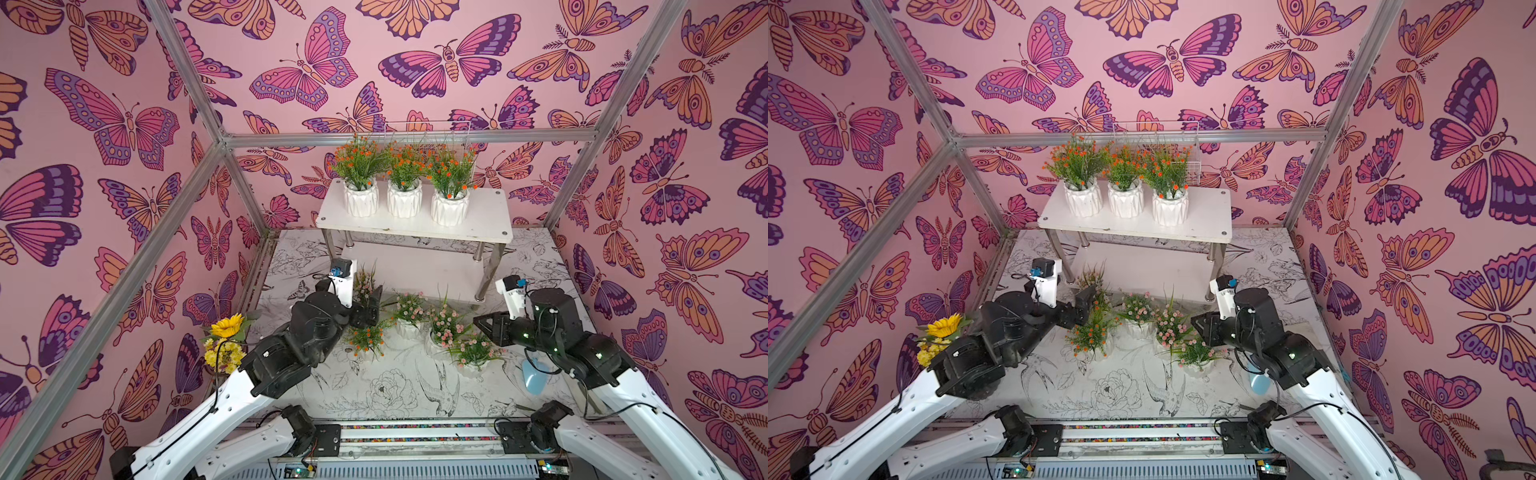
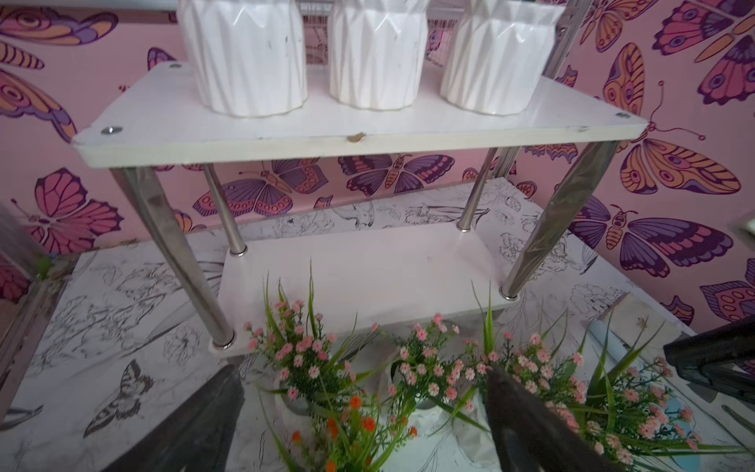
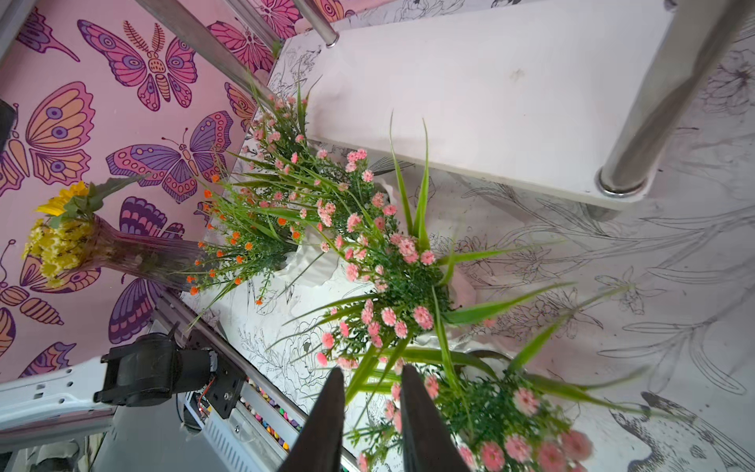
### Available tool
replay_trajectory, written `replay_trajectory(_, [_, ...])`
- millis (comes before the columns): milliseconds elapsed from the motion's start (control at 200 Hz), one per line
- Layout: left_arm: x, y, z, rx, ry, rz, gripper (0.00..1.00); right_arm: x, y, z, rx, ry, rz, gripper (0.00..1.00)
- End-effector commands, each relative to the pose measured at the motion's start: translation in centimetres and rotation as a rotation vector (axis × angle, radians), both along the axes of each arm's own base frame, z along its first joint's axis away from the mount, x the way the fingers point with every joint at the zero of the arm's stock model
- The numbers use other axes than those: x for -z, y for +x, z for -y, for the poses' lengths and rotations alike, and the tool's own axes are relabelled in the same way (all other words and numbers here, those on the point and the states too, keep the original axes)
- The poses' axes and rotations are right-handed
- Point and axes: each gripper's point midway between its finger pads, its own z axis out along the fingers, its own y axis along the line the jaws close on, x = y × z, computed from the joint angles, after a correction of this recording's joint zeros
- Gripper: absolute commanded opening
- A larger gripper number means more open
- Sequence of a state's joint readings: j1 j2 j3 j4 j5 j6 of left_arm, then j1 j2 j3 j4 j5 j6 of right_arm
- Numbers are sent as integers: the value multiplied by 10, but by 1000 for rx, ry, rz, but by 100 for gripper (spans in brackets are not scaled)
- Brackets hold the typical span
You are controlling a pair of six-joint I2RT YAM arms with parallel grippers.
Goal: Place the baby's breath potted plants on the rack by color
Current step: Pick up the baby's breath potted plant from the center of the board.
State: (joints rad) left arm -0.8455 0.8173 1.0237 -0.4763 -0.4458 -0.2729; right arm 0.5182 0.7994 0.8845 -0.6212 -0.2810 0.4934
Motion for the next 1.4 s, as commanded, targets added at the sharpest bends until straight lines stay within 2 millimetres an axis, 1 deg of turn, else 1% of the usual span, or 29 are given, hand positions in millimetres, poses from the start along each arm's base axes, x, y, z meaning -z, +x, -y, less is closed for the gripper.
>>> replay_trajectory(0, [46,-19,-27,-104,43,-228,88,-9,6,-21,-65,42,55,26])
replay_trajectory(100, [76,-36,-33,-136,42,-397,81,-5,13,-33,-87,57,70,26])
replay_trajectory(150, [91,-43,-43,-195,55,-472,78,-2,17,-37,-90,69,71,26])
replay_trajectory(215, [106,-53,-51,-241,56,-549,75,0,19,-42,-101,89,74,26])
replay_trajectory(260, [113,-59,-55,-263,47,-591,71,3,19,-44,-108,93,72,26])
replay_trajectory(300, [119,-64,-58,-278,40,-619,68,5,20,-44,-108,92,70,26])
replay_trajectory(451, [143,-80,-79,-374,23,-703,65,9,17,-41,-107,82,73,26])
replay_trajectory(631, [186,-91,-88,-452,47,-835,62,10,15,-40,-110,75,72,26])
replay_trajectory(686, [194,-88,-83,-448,27,-851,61,11,15,-40,-112,72,73,26])
replay_trajectory(731, [197,-81,-72,-411,-9,-844,61,11,15,-40,-112,71,74,26])
replay_trajectory(791, [201,-72,-62,-384,-38,-840,60,12,15,-39,-109,67,72,26])
replay_trajectory(926, [213,-53,-49,-351,-40,-869,55,14,14,-37,-104,61,71,26])
replay_trajectory(1016, [217,-41,-40,-316,-40,-876,52,15,14,-36,-100,54,72,26])
replay_trajectory(1187, [223,-26,-38,-301,-24,-896,47,17,15,-32,-86,40,74,26])
replay_trajectory(1397, [228,-11,-36,-273,-40,-893,47,18,17,-33,-83,33,74,26])
